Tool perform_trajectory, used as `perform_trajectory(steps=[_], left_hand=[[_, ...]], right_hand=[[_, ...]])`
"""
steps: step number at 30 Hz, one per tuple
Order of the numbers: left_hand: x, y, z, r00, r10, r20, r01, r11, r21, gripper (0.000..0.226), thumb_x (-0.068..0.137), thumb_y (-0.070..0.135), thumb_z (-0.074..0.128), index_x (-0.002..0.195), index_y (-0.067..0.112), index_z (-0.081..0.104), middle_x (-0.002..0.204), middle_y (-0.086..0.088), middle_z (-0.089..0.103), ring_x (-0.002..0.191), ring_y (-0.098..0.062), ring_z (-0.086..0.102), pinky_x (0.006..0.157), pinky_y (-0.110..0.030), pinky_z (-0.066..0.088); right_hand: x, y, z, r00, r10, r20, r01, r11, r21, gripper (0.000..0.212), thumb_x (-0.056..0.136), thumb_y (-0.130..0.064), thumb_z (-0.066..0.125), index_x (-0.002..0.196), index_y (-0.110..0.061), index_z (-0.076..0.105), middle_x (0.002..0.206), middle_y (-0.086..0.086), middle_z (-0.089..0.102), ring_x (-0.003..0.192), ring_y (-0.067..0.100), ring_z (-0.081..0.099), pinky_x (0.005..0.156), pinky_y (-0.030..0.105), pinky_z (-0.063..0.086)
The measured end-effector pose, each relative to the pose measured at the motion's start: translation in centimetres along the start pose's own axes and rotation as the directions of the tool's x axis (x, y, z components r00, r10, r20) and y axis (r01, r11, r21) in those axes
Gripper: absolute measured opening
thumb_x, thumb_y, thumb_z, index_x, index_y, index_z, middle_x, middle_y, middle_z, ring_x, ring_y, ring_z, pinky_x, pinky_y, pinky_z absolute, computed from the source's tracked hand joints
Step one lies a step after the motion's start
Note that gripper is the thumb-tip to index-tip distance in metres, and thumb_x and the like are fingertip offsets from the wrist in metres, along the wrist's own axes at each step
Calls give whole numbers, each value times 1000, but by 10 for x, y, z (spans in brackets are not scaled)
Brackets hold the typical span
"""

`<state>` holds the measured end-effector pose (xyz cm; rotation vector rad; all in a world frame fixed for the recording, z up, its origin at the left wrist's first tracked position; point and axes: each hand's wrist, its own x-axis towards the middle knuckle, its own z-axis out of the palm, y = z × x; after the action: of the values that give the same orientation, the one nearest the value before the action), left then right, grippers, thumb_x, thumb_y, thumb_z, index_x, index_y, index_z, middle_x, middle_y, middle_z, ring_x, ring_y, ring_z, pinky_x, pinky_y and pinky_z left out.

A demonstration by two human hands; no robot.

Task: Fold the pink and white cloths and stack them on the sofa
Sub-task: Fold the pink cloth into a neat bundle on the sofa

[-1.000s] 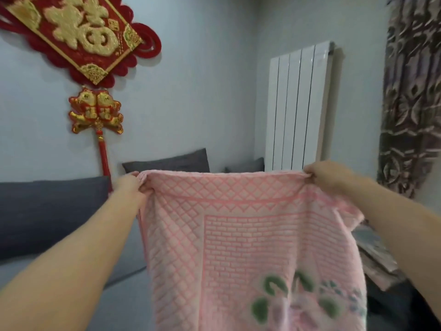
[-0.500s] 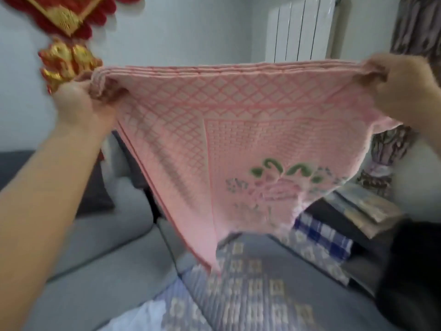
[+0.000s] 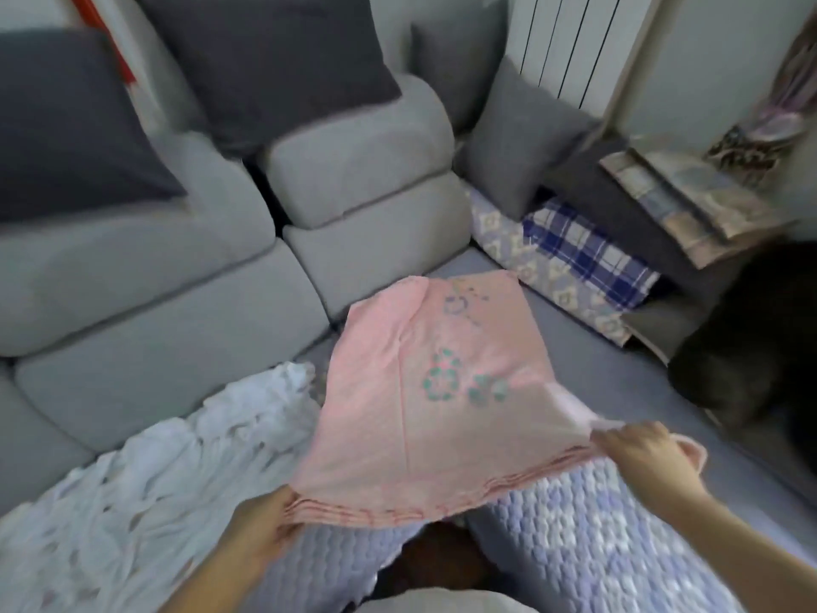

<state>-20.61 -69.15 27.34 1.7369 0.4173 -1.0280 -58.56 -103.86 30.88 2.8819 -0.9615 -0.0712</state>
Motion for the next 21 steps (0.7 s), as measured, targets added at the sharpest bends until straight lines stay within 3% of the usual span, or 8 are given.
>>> perform_trajectory(steps=[2,4,7,10,14,15,18,21], left_hand=[[4,-20,22,995,91,-52,-71,952,298,26,74,28,76,85,5,75,82,-13,74,80,-29,70,79,-44,59],[-1,-36,51,986,163,-22,-121,807,578,14,81,23,69,88,12,72,93,-9,72,85,-25,67,82,-39,56],[-34,-40,115,906,368,211,-396,556,731,31,93,2,50,103,25,68,115,-2,67,90,-17,63,74,-25,49],[-50,-55,186,828,374,417,-535,308,786,35,93,16,45,118,22,70,118,-2,67,103,-24,66,87,-30,51],[-86,-71,277,744,399,536,-566,-50,823,51,71,52,48,107,22,67,107,-4,70,102,-26,67,89,-35,54],[-94,-69,289,747,418,518,-533,-91,842,48,73,52,46,107,24,66,108,-2,70,103,-24,67,89,-34,53],[-97,-63,298,789,486,377,-418,-26,908,38,85,49,46,105,24,66,107,-4,72,101,-27,69,82,-35,52],[-96,-56,295,768,531,358,-330,-152,932,35,91,41,50,109,19,70,110,-9,72,102,-32,68,81,-37,52]], right_hand=[[-13,-8,33,985,70,159,-75,997,25,31,46,-6,68,70,-26,64,56,-3,59,49,24,59,51,35,48],[-28,-19,67,958,64,279,-66,998,-1,45,37,-3,82,66,-31,61,53,-8,57,50,17,57,55,34,47],[-30,-25,71,939,-20,343,20,1000,3,40,55,-5,77,83,-33,69,70,-12,67,66,14,62,73,34,47],[-13,-32,55,973,-122,195,100,988,119,37,55,-12,76,84,-34,71,68,-14,67,65,12,64,69,31,49],[15,-55,12,964,-247,-95,264,930,256,12,49,-29,63,59,-28,69,52,-12,61,53,14,62,65,26,49],[19,-59,8,959,-246,-144,277,921,273,10,49,-29,60,56,-28,67,50,-11,60,51,15,61,65,27,49],[20,-57,12,947,-205,-247,290,876,386,10,61,-27,62,68,-29,68,57,-9,63,57,19,62,70,31,46],[-6,-36,31,961,64,-269,139,730,669,31,84,-42,62,102,-20,73,92,-4,72,89,21,62,87,34,47]])
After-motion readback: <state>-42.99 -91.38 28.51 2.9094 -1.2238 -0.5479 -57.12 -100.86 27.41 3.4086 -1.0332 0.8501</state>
